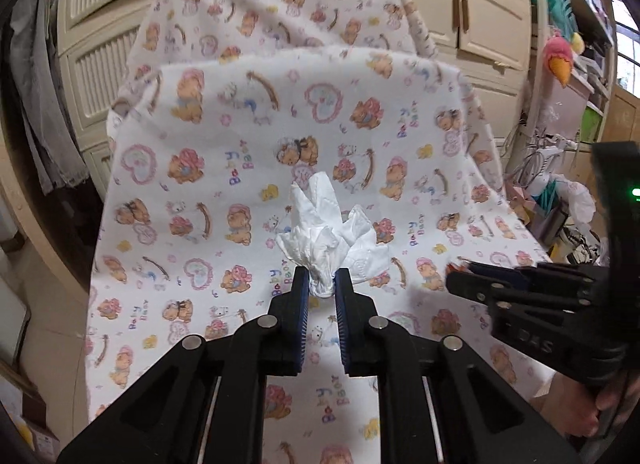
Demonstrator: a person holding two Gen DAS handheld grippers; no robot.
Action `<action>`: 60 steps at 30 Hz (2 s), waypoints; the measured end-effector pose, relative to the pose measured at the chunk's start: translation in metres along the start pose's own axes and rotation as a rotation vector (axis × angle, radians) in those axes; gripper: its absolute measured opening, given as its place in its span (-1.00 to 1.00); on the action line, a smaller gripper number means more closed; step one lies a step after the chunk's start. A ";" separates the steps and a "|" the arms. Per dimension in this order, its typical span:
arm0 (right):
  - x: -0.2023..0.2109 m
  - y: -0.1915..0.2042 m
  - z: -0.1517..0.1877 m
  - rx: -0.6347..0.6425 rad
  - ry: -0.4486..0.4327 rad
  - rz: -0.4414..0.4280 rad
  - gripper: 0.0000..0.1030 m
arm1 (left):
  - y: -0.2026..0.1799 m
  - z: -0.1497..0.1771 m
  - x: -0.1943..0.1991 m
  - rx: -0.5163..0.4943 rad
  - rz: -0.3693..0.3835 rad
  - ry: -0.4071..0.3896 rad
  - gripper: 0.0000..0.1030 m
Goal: Collect trash
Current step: 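Carry the bottle and tissue off the table down over the pink basket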
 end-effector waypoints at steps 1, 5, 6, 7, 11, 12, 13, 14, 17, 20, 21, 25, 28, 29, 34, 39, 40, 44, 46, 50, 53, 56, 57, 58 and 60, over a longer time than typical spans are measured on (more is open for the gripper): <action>0.001 0.002 0.000 0.016 -0.011 0.008 -0.66 | -0.006 -0.002 0.000 -0.008 -0.004 -0.013 -0.77; 0.008 0.008 0.005 0.045 -0.029 0.018 -0.66 | -0.012 -0.004 0.017 -0.016 -0.008 -0.052 -0.76; 0.011 0.010 0.008 0.044 -0.029 0.010 -0.66 | -0.013 -0.003 0.021 -0.012 -0.005 -0.055 -0.76; 0.014 0.012 0.009 0.046 -0.031 0.006 -0.66 | -0.013 -0.003 0.024 -0.011 -0.004 -0.060 -0.76; 0.029 0.019 0.017 0.061 -0.048 -0.011 -0.66 | -0.013 0.000 0.038 -0.019 -0.034 -0.082 -0.77; 0.034 0.022 0.019 0.067 -0.054 -0.019 -0.66 | -0.013 0.001 0.041 -0.017 -0.036 -0.084 -0.76; 0.039 0.025 0.021 0.075 -0.061 -0.022 -0.66 | -0.011 0.005 0.044 -0.007 -0.041 -0.082 -0.76; 0.043 0.028 0.023 0.082 -0.068 -0.024 -0.66 | -0.009 0.009 0.047 0.008 -0.047 -0.076 -0.76; 0.055 0.035 0.029 0.095 -0.083 -0.037 -0.66 | -0.005 0.026 0.056 0.051 -0.049 -0.053 -0.76; 0.066 0.041 0.036 0.093 -0.092 -0.056 -0.66 | -0.002 0.038 0.068 0.051 -0.081 -0.053 -0.76; 0.070 0.043 0.040 0.090 -0.092 -0.063 -0.66 | -0.002 0.042 0.072 0.054 -0.091 -0.048 -0.76; 0.080 0.050 0.054 0.093 -0.084 -0.080 -0.66 | -0.001 0.058 0.081 0.107 -0.076 -0.026 -0.76; 0.086 0.054 0.065 0.095 -0.079 -0.084 -0.66 | 0.000 0.066 0.088 0.121 -0.079 -0.023 -0.76; 0.090 0.056 0.068 0.093 -0.080 -0.090 -0.66 | 0.000 0.067 0.091 0.120 -0.080 -0.025 -0.76; 0.107 0.059 0.085 0.080 -0.085 -0.113 -0.66 | 0.003 0.079 0.097 0.141 -0.087 -0.010 -0.77; 0.119 0.057 0.104 0.039 -0.071 -0.130 -0.66 | 0.001 0.079 0.109 0.126 -0.091 -0.033 -0.77; 0.121 0.057 0.108 0.040 -0.071 -0.129 -0.66 | 0.001 0.080 0.111 0.126 -0.094 -0.036 -0.77; 0.124 0.061 0.116 0.081 -0.081 -0.097 -0.66 | 0.001 0.086 0.110 0.148 -0.071 -0.015 -0.76; 0.123 0.064 0.119 0.097 -0.076 -0.098 -0.66 | 0.001 0.090 0.107 0.148 -0.064 0.001 -0.76; 0.115 0.066 0.125 0.120 -0.046 -0.094 -0.65 | -0.003 0.096 0.098 0.117 -0.062 0.034 -0.76; 0.105 0.065 0.130 0.120 0.007 -0.107 -0.64 | -0.016 0.105 0.082 0.075 0.001 0.102 -0.76; 0.092 0.061 0.137 0.120 0.054 -0.076 -0.64 | -0.029 0.119 0.067 0.058 0.044 0.180 -0.76; 0.089 0.060 0.139 0.117 0.066 -0.076 -0.64 | -0.033 0.123 0.063 0.054 0.054 0.202 -0.76; 0.087 0.059 0.140 0.111 0.082 -0.081 -0.64 | -0.036 0.126 0.060 0.050 0.061 0.222 -0.76; 0.082 0.059 0.143 0.101 0.102 -0.086 -0.64 | -0.043 0.133 0.056 0.044 0.080 0.256 -0.76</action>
Point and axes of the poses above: each gripper's, at about its wrist camera, not at the fingertips, and x roughly against the way its jaws point, y to its left, z to its underside, the point moved 8 cm from there along -x, roughly the way its jaws point, and after that the axes turned 10 degrees about -x, right-handed, at the moved point
